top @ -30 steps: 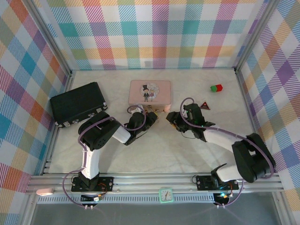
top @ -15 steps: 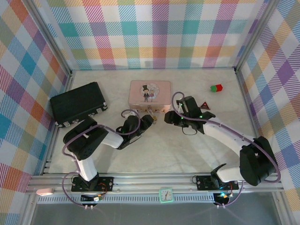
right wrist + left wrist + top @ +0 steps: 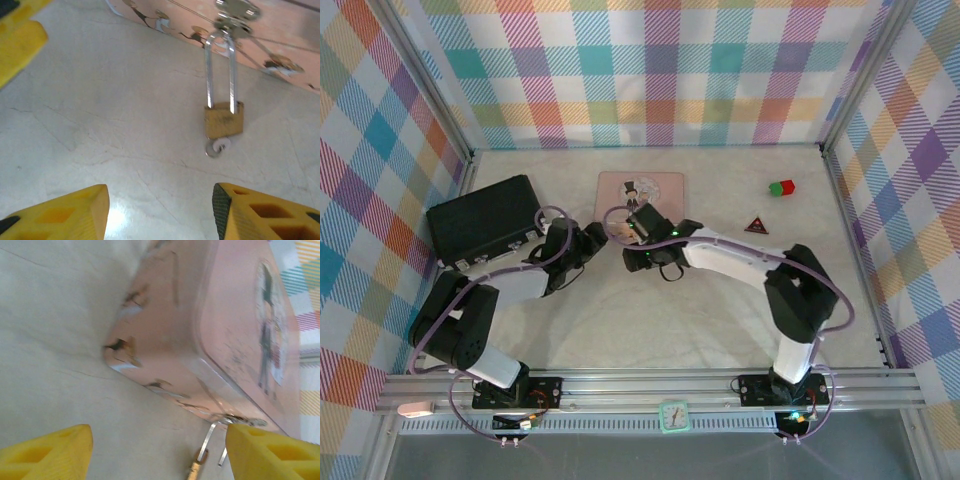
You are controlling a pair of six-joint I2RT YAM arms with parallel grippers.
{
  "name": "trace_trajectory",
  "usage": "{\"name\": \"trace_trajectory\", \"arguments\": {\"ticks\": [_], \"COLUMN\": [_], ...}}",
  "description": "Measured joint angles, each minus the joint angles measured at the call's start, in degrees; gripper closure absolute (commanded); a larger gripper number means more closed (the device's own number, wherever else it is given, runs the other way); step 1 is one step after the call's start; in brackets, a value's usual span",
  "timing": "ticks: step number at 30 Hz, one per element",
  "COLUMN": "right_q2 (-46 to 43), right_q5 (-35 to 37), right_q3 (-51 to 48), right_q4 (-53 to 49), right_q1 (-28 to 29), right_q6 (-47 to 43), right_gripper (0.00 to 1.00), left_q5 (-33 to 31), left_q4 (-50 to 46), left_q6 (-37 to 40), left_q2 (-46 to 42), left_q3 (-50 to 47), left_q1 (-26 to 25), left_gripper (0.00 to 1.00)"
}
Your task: Unlock the padlock with the key
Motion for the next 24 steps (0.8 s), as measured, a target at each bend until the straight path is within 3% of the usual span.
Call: {"name": "trace_trajectory", "arguments": {"ticks": [12,24], "right_q2": [15.0,18.5], "right_q5": [12.2,20.0], "right_q3": [12.9,15.0], "right_q4": [-6.6,-9.1], "right_q1": [2.6,2.6], "right_q6": [-7.3,-10.7], "right_gripper": [0.52,0.57], "left_q5": [0.0,0.0], "left_q4": [-3.8,-3.6], "left_q6": [1.9,1.8], "left_q2": [-4.6,-4.7], "left_q3": [0.0,0.0], "left_q1": [3.4,3.7], "left_gripper": [0.3,0.31]}}
